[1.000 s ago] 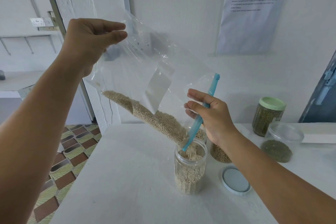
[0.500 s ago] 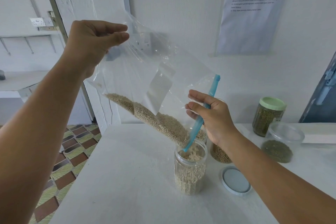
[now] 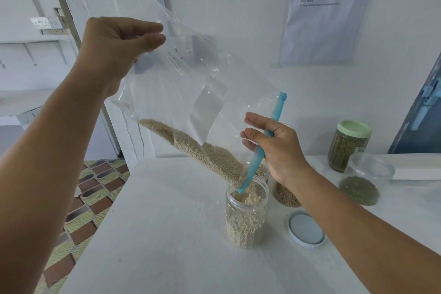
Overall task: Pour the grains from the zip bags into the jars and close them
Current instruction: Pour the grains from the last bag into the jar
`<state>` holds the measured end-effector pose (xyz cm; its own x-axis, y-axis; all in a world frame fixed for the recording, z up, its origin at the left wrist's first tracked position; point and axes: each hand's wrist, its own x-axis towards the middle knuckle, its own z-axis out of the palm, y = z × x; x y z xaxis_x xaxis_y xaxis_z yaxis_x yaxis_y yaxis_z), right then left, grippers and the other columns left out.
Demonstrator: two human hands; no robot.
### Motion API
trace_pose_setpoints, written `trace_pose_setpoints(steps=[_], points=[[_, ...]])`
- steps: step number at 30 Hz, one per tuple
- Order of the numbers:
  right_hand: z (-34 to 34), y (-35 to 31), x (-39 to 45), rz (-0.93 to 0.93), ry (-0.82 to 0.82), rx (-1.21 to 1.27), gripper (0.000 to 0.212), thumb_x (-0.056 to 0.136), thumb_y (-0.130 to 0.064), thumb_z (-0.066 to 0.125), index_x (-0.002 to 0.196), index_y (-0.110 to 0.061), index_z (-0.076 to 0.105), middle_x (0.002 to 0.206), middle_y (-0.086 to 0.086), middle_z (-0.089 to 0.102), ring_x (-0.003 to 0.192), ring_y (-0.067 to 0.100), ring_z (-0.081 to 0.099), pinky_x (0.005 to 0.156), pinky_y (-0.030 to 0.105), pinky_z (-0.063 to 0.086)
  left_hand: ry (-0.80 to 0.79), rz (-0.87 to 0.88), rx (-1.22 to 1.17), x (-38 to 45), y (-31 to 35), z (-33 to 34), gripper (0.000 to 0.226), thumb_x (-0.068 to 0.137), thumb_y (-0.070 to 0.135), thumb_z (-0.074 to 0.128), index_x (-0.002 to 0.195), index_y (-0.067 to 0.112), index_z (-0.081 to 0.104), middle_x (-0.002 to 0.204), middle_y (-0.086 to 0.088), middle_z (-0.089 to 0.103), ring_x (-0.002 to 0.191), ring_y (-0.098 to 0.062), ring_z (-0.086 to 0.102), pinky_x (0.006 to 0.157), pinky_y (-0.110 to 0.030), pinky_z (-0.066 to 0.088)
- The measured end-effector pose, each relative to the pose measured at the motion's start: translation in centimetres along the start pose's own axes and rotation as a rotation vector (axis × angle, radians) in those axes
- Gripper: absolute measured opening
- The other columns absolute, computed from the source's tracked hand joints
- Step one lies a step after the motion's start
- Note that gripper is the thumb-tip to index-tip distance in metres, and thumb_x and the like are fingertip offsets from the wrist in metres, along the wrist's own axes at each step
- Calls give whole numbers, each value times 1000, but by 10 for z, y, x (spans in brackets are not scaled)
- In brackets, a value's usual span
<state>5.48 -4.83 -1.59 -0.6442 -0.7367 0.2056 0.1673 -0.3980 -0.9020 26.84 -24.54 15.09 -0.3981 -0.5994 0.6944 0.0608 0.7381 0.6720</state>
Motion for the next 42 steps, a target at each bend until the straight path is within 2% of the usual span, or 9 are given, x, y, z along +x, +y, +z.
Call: trace_pose_setpoints(steps=[15, 23, 28, 32, 35, 38, 42], points=[[-2, 1, -6, -3, 11, -4, 33, 90, 8, 73, 118, -9, 76, 126, 7, 72, 98, 25, 74, 86, 32, 62, 1, 1, -10, -6, 0, 2, 35, 85, 33, 85, 117, 22, 78, 83, 21, 76, 73, 0, 66, 70, -12, 49], [-3, 3, -5, -6, 19, -12, 32, 90, 8, 73, 117, -8, 77, 125, 7, 73, 98, 26, 74, 86, 33, 62, 2, 3, -14, -5, -1, 3, 37, 82, 32, 88, 116, 22, 79, 82, 18, 75, 66, 1, 61, 66, -13, 47], [-4, 4, -5, -8, 19, -21, 32, 90, 8, 73, 117, -9, 77, 124, 7, 73, 94, 23, 74, 87, 34, 63, -14, 8, -11, -9, 3, 5, 35, 79, 35, 89, 112, 27, 79, 95, 5, 76, 73, 0, 63, 68, -12, 48], [-4, 4, -6, -7, 19, -19, 32, 90, 8, 73, 115, -10, 77, 124, 6, 73, 93, 21, 74, 87, 33, 63, -23, 7, -19, -13, 8, 7, 30, 80, 36, 88, 108, 31, 79, 99, 2, 77, 84, -4, 68, 72, -12, 50], [-5, 5, -7, -6, 22, -22, 32, 90, 8, 73, 116, -10, 77, 123, 5, 74, 92, 19, 75, 86, 33, 63, -22, 6, -14, -15, 11, 10, 30, 80, 33, 88, 109, 30, 79, 93, -3, 75, 79, -1, 65, 69, -10, 49], [-4, 4, -7, -6, 23, -22, 32, 90, 8, 73, 117, -9, 77, 123, 5, 74, 91, 19, 75, 86, 33, 63, -23, 10, -14, -17, 13, 10, 30, 82, 32, 87, 110, 29, 78, 96, -9, 74, 79, -1, 64, 70, -10, 48], [-4, 4, -7, -7, 24, -23, 32, 90, 8, 73, 118, -8, 77, 121, 4, 74, 91, 20, 75, 87, 33, 63, -17, 5, -6, -17, 14, 10, 30, 82, 31, 86, 111, 28, 78, 96, -9, 75, 77, 2, 64, 68, -9, 47]])
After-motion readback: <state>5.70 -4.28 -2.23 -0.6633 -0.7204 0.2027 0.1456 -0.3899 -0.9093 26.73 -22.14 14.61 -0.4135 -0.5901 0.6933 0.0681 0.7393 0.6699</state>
